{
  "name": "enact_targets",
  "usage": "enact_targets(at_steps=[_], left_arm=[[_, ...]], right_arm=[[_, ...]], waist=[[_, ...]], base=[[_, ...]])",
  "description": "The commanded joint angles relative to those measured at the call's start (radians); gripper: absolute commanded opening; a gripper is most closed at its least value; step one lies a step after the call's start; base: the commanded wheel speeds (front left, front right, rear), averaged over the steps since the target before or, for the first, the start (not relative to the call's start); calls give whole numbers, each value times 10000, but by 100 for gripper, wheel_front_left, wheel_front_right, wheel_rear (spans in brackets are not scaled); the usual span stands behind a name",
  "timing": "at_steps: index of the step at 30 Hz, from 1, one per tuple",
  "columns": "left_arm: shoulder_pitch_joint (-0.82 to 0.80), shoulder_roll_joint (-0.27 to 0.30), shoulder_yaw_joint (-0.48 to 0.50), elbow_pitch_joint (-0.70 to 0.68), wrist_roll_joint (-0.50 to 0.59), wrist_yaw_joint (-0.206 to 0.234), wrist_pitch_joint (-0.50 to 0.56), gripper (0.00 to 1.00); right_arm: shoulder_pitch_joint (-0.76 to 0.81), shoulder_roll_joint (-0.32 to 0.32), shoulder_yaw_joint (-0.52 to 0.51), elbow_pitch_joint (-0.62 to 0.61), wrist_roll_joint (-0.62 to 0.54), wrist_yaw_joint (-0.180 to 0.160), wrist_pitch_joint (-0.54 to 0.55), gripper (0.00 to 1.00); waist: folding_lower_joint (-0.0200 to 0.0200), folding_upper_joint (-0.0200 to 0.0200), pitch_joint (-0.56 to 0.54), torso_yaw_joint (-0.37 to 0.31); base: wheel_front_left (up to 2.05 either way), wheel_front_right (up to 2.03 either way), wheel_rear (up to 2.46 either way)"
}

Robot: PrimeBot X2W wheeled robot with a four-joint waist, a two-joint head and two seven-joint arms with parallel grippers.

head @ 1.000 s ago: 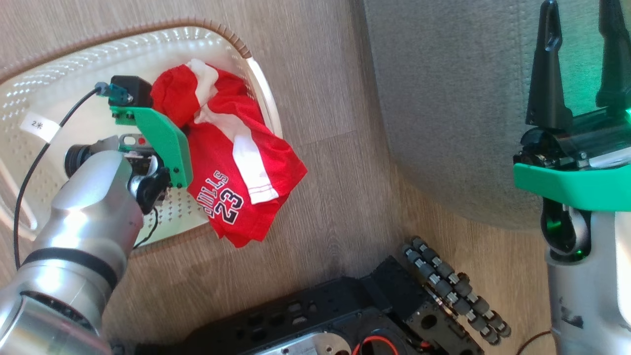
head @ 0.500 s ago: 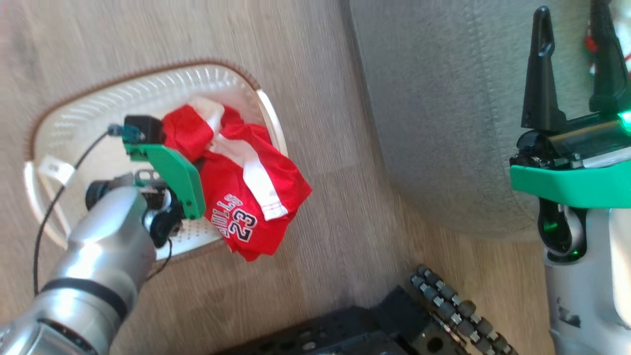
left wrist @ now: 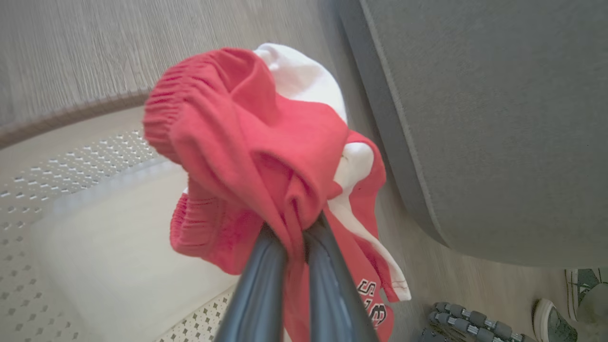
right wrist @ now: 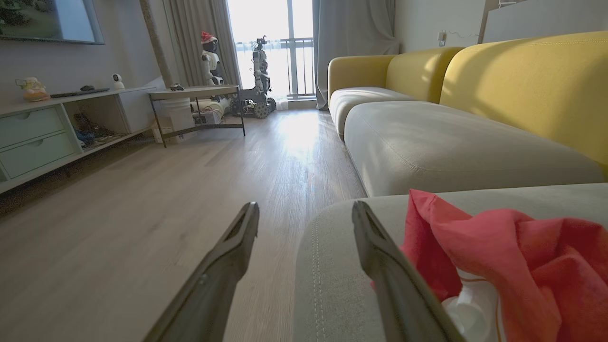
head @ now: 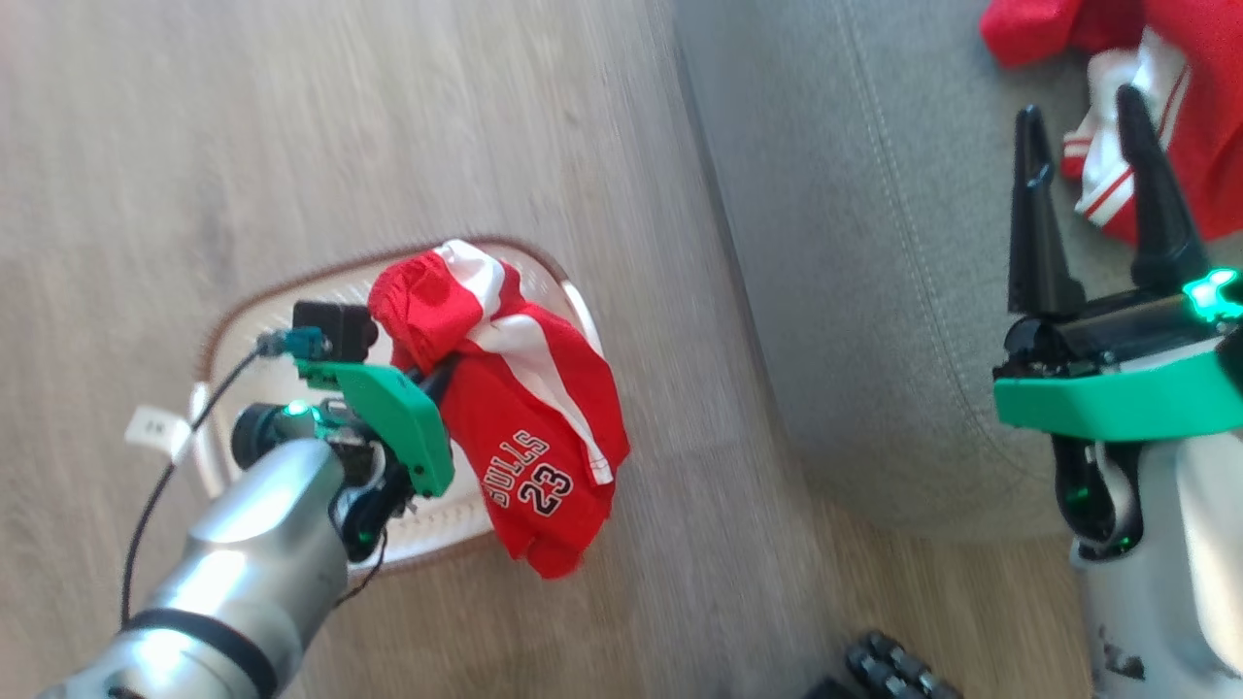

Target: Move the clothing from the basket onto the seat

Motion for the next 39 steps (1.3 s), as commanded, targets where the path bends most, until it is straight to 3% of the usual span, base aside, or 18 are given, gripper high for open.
enact_targets(at_steps=[1,10,16,25,39], left_arm=[[122,333,60,-386,-105,-61,-535,0],[539,597,-340,-1385,-136,-61,-1380,0],[478,874,21,-2134,345,-38,-1523,0],[918,1389,1210,-4123,1451,583,-1531,0],[447,2462,1743,-7740,1804,1842,-885,0]], right_arm=[[287,-209,233,-176,78,-2,-61,100],[1027,-332,152,175,261,-2,-61,100],[1416,-398,230,355,358,-2,-61,100],[1976,-314,492,657,514,-2,-61,100],[2627,-340,1562,939,760,-2,-61,100]], waist=[[0,-1,-1048,499],[0,-1,-2478,1077],[0,-1,-3311,1380],[0,-1,-4428,1501],[0,-1,-5204,1758]], base=[[0,0,0],[0,0,0],[0,0,0],[0,0,0],[0,0,0]])
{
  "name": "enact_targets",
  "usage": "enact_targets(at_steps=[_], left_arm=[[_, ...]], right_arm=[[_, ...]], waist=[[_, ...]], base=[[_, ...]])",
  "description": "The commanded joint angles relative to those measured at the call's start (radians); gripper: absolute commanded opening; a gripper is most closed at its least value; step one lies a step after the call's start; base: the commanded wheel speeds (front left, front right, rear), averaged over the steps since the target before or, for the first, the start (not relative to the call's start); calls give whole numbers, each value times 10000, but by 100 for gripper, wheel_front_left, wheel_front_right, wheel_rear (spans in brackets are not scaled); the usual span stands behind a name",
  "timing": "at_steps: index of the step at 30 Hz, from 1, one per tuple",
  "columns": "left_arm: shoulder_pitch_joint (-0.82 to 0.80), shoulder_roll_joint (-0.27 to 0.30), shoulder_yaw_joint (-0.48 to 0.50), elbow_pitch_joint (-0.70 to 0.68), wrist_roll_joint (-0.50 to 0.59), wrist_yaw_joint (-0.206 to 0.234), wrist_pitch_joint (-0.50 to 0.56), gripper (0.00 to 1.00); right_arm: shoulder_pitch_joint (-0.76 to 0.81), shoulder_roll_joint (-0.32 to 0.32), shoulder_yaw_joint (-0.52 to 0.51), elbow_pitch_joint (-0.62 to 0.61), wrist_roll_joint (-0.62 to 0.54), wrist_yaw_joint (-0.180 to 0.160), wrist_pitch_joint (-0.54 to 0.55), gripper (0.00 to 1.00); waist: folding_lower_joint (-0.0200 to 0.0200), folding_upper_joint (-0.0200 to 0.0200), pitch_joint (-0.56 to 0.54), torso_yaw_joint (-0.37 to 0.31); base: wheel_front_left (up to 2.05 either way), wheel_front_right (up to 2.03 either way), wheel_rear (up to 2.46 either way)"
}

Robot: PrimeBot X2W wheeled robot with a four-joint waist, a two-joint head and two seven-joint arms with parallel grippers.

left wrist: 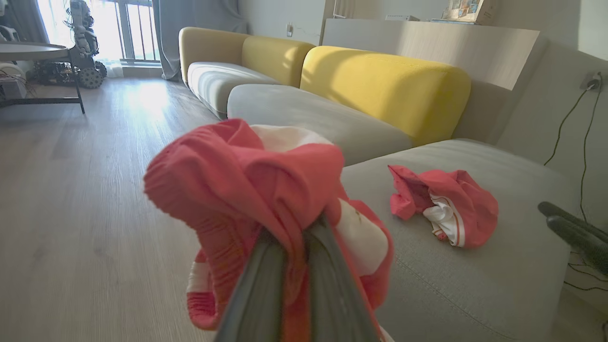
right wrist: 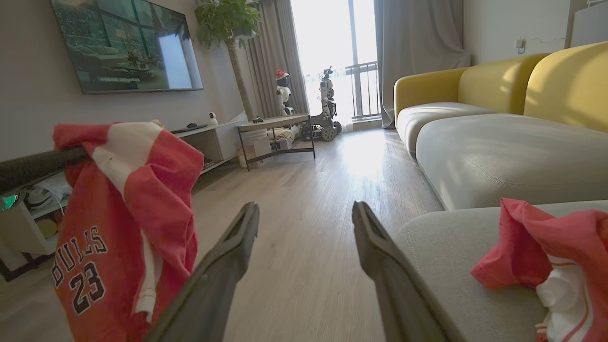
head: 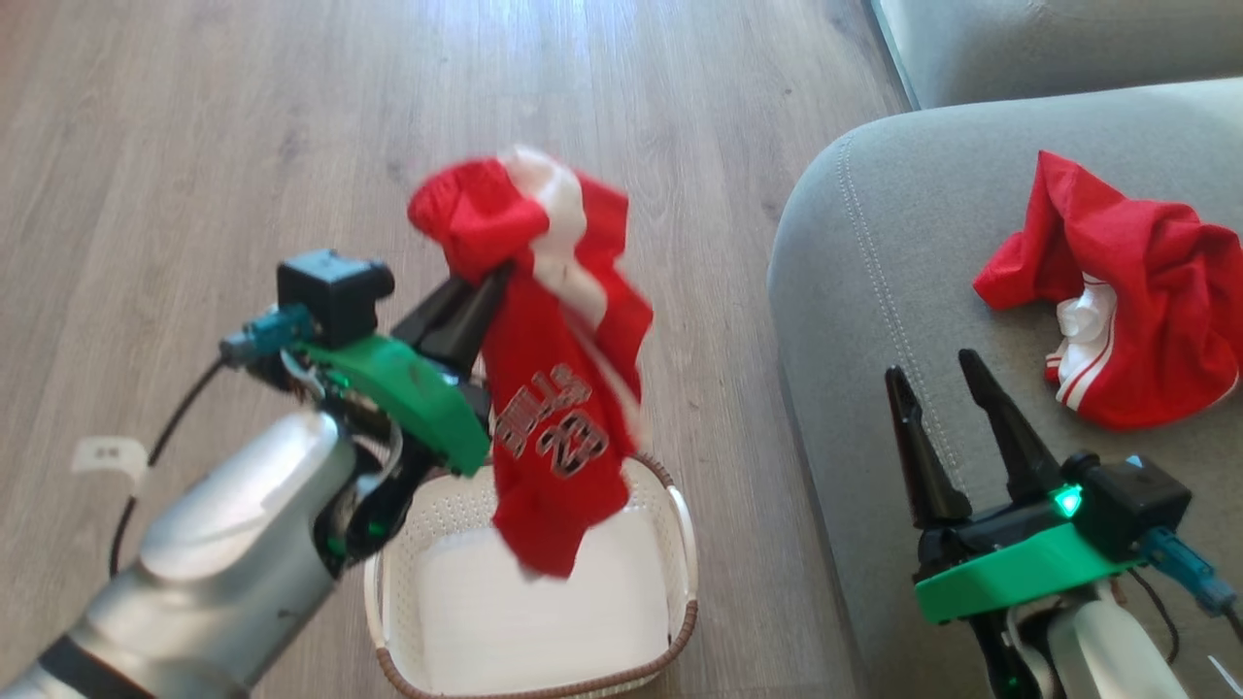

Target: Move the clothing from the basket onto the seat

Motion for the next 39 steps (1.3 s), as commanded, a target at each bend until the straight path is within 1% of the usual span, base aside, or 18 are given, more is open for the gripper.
enact_targets(at_steps=[1,6,15,17,20,22,24,29,34,39], left_arm=[[-869,436,642,-589,139,133,34,0],[-1147,687,736,-1452,295,471,306,0],[-1252,803,693,-1928,359,698,584,0],[-1255,794,680,-1968,363,720,593,0],[-1234,782,611,-1987,375,704,621,0],[-1222,718,499,-1977,404,657,644,0],[-1217,638,420,-1963,422,634,648,0],[-1202,461,222,-1964,459,562,673,0],[-1211,300,18,-1981,526,482,700,0],[-1249,85,-233,-2007,604,383,766,0]], right_arm=[[-144,-94,289,-286,64,-2,-63,100],[-87,-104,564,-248,116,-2,-63,100],[-158,-136,872,-257,205,-2,-63,100],[-245,-228,1261,-333,388,-2,-63,100],[-495,-534,1986,-397,723,-2,-63,100],[-905,-814,2584,-342,962,-2,-63,100],[-1222,-929,2886,-201,1010,-2,-63,100],[-2094,-1055,3734,314,1246,-2,-63,100],[-3116,-1110,4545,1400,1468,-2,-60,100],[-4012,-910,5097,2576,1789,-2,-61,100]], waist=[[1,-1,-8,24],[1,-1,-8,55],[1,-1,26,19],[1,-1,50,26],[1,-1,89,40],[1,-1,89,89],[1,-1,57,157],[1,-1,-22,375],[1,-1,-64,599],[1,-1,-119,884]], base=[[0,0,0],[0,0,0],[0,0,0],[0,0,0],[0,0,0],[0,0,0],[0,0,0],[0,0,0],[0,0,0],[0,0,0]])
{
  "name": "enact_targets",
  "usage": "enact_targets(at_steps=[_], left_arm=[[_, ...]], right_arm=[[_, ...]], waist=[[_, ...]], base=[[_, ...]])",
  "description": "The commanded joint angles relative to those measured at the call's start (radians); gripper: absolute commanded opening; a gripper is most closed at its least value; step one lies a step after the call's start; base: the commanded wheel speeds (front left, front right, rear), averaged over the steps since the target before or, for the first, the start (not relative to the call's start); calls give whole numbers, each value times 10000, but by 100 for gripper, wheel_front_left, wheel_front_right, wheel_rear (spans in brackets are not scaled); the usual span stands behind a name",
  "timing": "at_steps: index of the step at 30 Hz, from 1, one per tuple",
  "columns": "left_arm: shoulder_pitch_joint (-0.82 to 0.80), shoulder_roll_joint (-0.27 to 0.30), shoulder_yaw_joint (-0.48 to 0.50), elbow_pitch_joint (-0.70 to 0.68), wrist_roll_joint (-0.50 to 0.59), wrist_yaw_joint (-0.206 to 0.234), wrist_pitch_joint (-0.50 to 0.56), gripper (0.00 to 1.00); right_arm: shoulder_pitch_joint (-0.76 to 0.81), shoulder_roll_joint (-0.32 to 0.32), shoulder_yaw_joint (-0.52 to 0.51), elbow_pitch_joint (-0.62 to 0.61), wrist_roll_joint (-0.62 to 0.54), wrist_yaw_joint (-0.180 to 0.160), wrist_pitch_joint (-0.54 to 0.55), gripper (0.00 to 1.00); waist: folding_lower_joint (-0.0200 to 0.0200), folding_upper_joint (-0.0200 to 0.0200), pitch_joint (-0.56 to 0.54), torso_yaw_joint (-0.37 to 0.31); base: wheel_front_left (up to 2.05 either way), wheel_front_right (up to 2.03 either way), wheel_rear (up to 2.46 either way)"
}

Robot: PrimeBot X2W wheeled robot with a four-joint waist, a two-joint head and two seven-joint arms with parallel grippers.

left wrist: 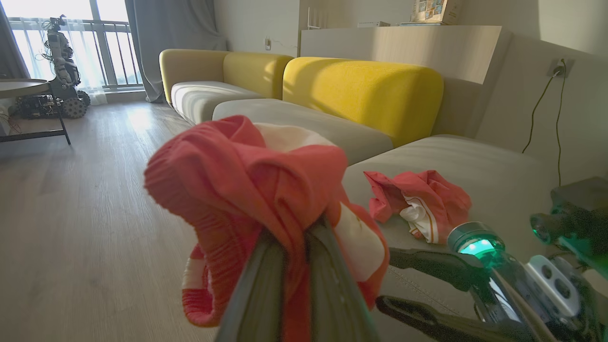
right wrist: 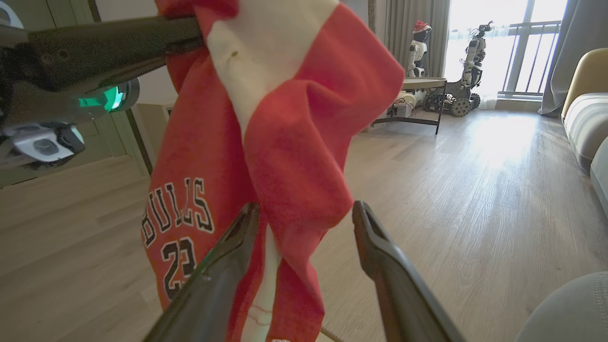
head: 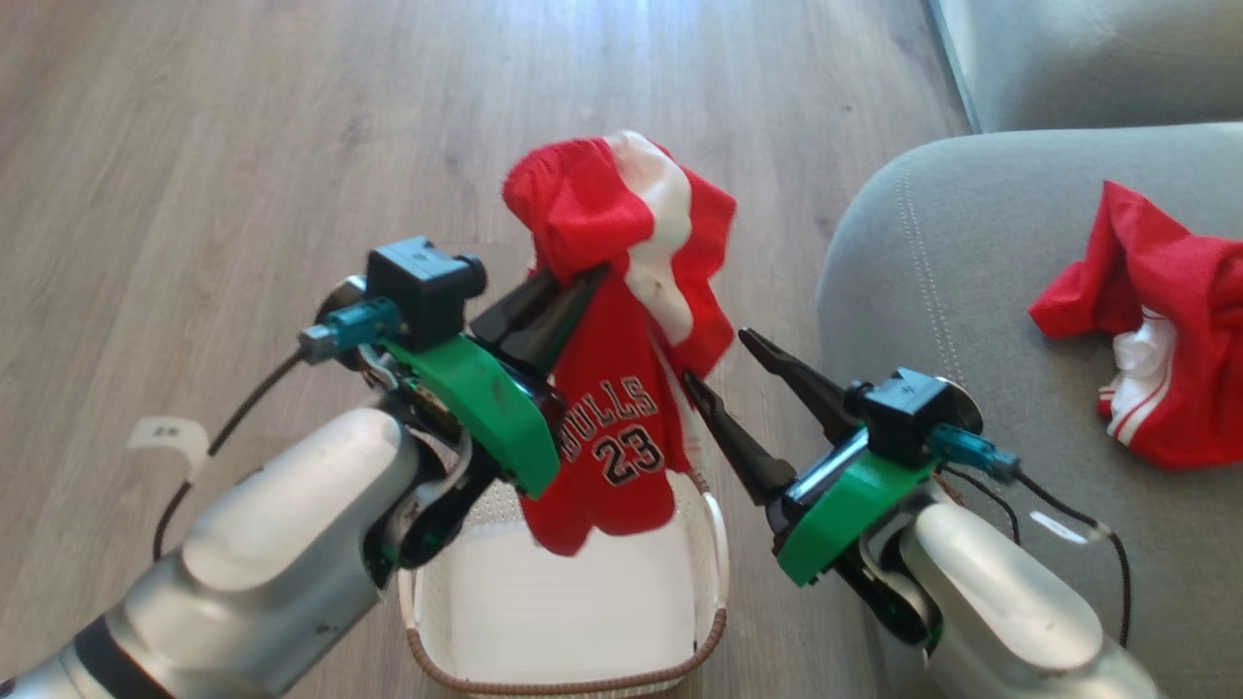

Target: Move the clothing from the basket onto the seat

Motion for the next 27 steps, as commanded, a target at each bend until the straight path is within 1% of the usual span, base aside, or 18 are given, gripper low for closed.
enact_targets(at_steps=[1,9,14,15,16,19,27], left_arm=[[-699,103,374,-318,114,-50,18,0],[-735,-306,-58,-488,225,-152,172,0],[-782,-427,-182,-547,249,-194,230,0],[-785,-439,-199,-546,249,-203,233,0],[-788,-450,-213,-541,248,-211,234,0],[-779,-458,-230,-500,228,-221,227,0],[-755,-363,-188,-411,186,-176,188,0]], right_arm=[[-570,111,260,39,204,-2,-61,100],[-1389,358,868,1281,936,-2,-62,100],[-1736,467,1029,1530,1026,-2,-62,100],[-1798,489,1067,1568,1042,-2,-62,80],[-1836,513,1124,1544,1083,-2,-62,0],[-1893,468,1307,1552,1221,-2,-62,0],[-1906,400,1241,1465,1344,-2,-62,0]], waist=[[1,0,-38,154],[1,0,-154,712],[1,0,-146,920],[1,0,-142,953],[1,0,-136,987],[1,0,-132,1051],[1,0,-122,984]], base=[[0,0,0],[0,0,0],[0,0,0],[0,0,0],[0,0,0],[0,0,0],[0,0,0]])
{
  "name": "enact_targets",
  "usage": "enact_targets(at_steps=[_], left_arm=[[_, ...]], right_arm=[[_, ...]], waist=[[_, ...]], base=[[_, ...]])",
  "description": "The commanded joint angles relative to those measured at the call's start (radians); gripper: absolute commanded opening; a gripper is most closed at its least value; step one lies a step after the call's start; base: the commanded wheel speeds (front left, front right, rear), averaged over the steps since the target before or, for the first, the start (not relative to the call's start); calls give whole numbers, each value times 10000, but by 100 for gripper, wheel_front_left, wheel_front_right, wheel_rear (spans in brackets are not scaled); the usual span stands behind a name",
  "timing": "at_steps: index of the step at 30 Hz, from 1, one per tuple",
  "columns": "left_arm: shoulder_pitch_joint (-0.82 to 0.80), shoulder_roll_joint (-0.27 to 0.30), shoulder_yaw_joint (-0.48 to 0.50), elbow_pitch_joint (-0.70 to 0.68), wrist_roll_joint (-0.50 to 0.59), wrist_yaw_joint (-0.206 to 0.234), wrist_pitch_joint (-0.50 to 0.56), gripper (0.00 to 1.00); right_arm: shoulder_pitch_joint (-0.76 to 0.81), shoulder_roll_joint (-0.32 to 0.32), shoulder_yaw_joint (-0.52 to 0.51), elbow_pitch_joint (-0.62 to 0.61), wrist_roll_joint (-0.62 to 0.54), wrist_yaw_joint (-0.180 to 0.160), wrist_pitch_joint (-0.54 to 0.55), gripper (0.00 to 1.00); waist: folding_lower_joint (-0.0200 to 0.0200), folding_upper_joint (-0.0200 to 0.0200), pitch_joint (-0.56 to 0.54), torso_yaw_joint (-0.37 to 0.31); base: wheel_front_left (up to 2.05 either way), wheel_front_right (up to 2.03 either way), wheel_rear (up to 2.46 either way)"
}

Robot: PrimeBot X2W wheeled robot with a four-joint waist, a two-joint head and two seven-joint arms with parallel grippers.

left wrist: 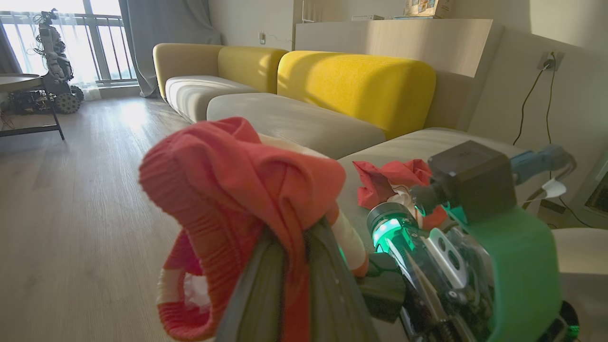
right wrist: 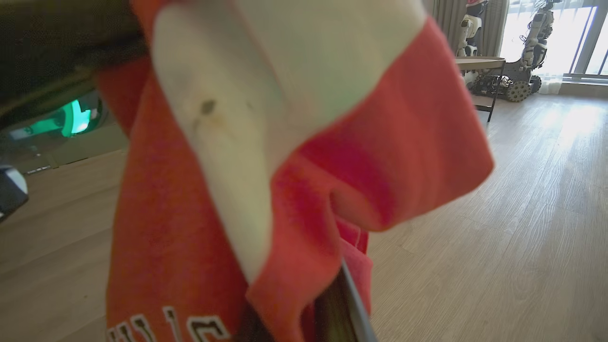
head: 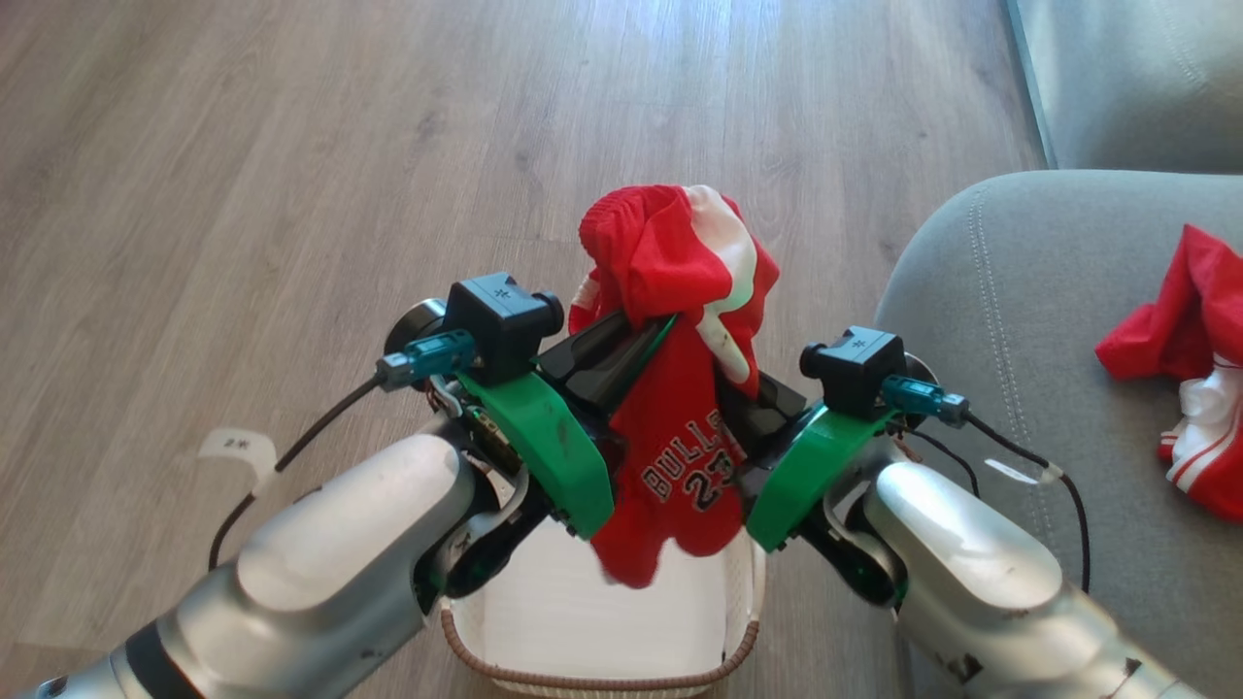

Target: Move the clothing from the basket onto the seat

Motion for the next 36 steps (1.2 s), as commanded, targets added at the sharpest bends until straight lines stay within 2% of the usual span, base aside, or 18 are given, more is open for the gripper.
enact_targets(at_steps=[1,6,12,13,14,15,16,25,36], left_arm=[[-745,175,521,-192,7,5,-63,0],[-693,255,565,-140,-37,59,-96,0],[-604,363,626,-86,-91,145,-151,0],[-587,380,628,-85,-92,161,-155,3],[-572,397,629,-89,-90,181,-161,30],[-557,411,630,-94,-90,203,-162,74],[-544,424,629,-100,-90,224,-160,100],[-327,490,555,-168,-119,346,-185,100],[17,491,505,-203,-50,476,-584,100]], right_arm=[[-314,51,-78,-330,33,-2,-64,0],[-236,21,-363,-500,-82,-2,-64,0],[68,-47,-1267,-903,-368,-2,-64,0],[118,-60,-1454,-982,-456,-2,-64,0],[169,-66,-1657,-1071,-544,-2,-64,0],[217,-68,-1855,-1165,-628,-2,-64,0],[257,-72,-2044,-1264,-717,-2,-64,0],[681,-103,-3703,-2250,-1478,-2,-64,0],[1355,-408,-4594,-3271,-1736,-2,-64,0]], waist=[[0,-1,5,-31],[0,-1,13,-147],[0,-1,11,-289],[0,-1,13,-323],[0,-1,17,-357],[0,-1,21,-396],[0,-1,23,-434],[0,-1,89,-900],[0,-1,190,-1844]], base=[[0,0,0],[0,0,0],[0,0,0],[0,0,0],[0,0,0],[0,0,0],[0,0,0],[0,0,0],[0,0,0]])
